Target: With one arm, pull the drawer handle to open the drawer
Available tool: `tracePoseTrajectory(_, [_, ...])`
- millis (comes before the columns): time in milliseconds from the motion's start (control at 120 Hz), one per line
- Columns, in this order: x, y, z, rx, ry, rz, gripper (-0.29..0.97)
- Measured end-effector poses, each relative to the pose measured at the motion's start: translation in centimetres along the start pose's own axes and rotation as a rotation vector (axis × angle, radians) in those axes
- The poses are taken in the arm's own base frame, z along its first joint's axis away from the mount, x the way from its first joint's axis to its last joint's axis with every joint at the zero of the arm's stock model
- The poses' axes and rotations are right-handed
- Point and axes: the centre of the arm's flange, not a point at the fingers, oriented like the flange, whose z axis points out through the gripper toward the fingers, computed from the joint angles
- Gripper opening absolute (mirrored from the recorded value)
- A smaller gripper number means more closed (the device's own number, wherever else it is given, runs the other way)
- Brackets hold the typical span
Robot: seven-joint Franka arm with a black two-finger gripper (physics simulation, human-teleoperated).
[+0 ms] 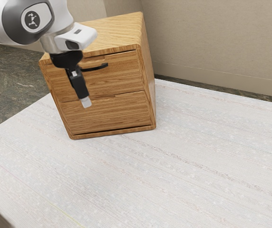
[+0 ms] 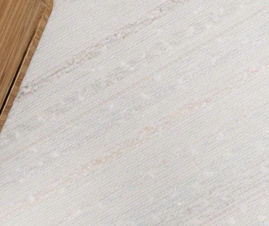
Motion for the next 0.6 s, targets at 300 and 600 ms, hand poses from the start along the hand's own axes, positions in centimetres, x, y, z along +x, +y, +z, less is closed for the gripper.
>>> tracePoseTrajectory(300, [0.0,-0.6,-0.4,0.024,0.022,0.094,0.68])
tracePoseTrajectory(600, [1.6,-5.8,-1.6,0.205,0.001,0.195,0.67])
